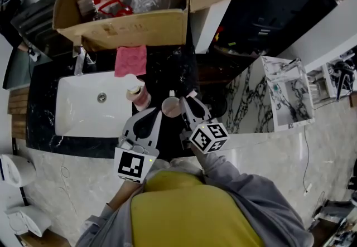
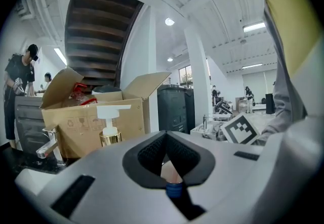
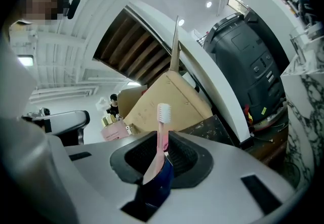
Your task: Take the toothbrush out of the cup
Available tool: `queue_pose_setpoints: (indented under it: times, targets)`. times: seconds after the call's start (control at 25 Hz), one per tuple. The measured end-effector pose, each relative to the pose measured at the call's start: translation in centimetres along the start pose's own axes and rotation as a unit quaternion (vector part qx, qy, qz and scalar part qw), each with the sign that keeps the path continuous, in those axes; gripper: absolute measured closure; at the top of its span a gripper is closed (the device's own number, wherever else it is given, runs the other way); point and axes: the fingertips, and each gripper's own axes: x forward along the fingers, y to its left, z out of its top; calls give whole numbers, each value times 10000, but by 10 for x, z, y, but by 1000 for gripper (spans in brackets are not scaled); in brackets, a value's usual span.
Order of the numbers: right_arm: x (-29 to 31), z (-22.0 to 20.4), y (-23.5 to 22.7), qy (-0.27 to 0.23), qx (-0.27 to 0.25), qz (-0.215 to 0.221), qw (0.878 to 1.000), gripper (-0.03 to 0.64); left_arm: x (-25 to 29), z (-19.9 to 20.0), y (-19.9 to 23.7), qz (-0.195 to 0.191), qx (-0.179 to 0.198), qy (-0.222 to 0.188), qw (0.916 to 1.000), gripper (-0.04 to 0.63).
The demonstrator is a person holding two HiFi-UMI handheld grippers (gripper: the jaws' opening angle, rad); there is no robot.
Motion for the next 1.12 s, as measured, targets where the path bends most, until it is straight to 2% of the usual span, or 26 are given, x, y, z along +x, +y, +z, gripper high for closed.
queue_pose_setpoints:
  times: [0.16,0.32,0.52,0.8,1.12]
  targets:
    - [0,5,3,-101,69,17,9999,592,-1,1,1,-22,20,-4,10000,595]
    - [1,13,8,-193,157,72,9997,595,-3,1,3,-28,8,-8,10000,595]
    - [0,34,25,-181,-89,148,9997,595,-5,6,6,-12,21,-101,9999,595]
    - [-9,75,55,-154,-980,132,9950,595,-4,16,7,-13,70,-255,9996,595]
    - [-23,120,107,-340,-2278,221,9729,595,-4,35,12,81,142,-433,9989,595]
